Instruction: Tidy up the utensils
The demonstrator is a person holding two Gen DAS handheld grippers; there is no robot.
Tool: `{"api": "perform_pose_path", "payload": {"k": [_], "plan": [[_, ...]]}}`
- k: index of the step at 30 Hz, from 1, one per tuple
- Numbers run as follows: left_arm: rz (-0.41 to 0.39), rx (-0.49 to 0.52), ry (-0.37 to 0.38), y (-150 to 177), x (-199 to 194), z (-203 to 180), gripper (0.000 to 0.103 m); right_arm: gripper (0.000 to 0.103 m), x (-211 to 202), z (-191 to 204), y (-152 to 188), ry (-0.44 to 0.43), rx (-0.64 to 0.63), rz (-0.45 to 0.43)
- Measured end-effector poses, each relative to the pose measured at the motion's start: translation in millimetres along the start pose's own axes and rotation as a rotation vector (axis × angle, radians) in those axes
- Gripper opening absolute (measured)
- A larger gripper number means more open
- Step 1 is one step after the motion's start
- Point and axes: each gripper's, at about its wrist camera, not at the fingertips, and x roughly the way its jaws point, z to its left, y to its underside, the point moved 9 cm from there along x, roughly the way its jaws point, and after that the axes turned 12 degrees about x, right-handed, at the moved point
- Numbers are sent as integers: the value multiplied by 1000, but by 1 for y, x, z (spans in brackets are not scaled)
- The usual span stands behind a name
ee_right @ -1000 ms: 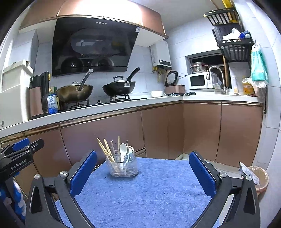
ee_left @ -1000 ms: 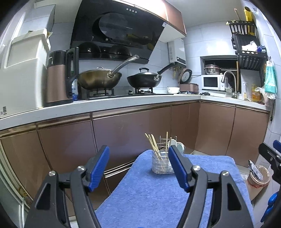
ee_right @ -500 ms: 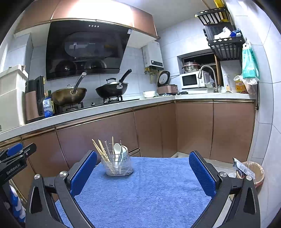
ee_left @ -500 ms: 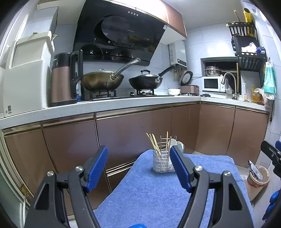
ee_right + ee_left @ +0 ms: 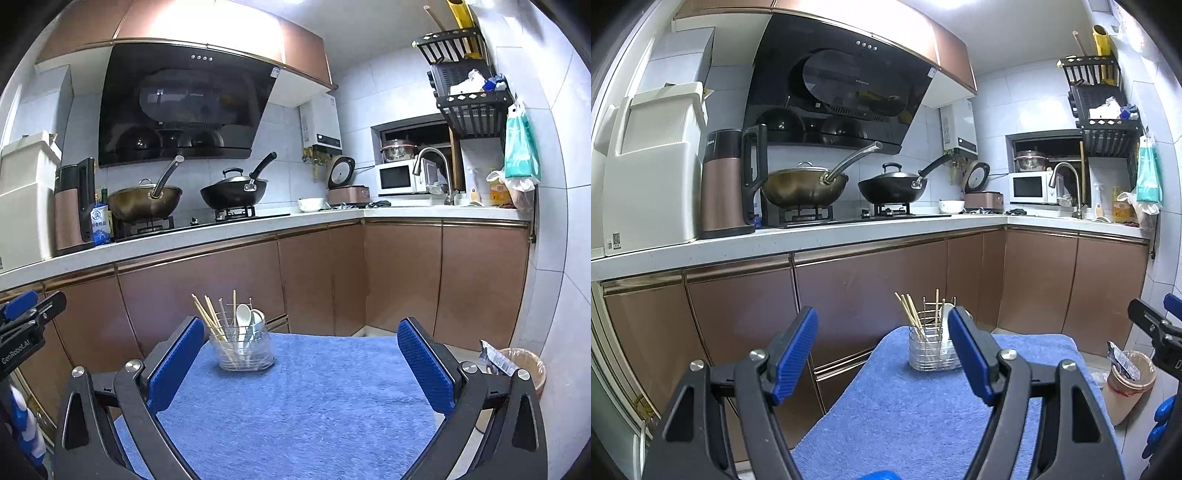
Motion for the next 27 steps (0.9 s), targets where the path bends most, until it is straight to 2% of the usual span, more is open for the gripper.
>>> {"api": "perform_pose_path", "payload": {"k": [27], "plan": [[10, 17, 7, 10, 0, -10, 71, 103, 6, -5, 9, 28, -11, 34]]}}
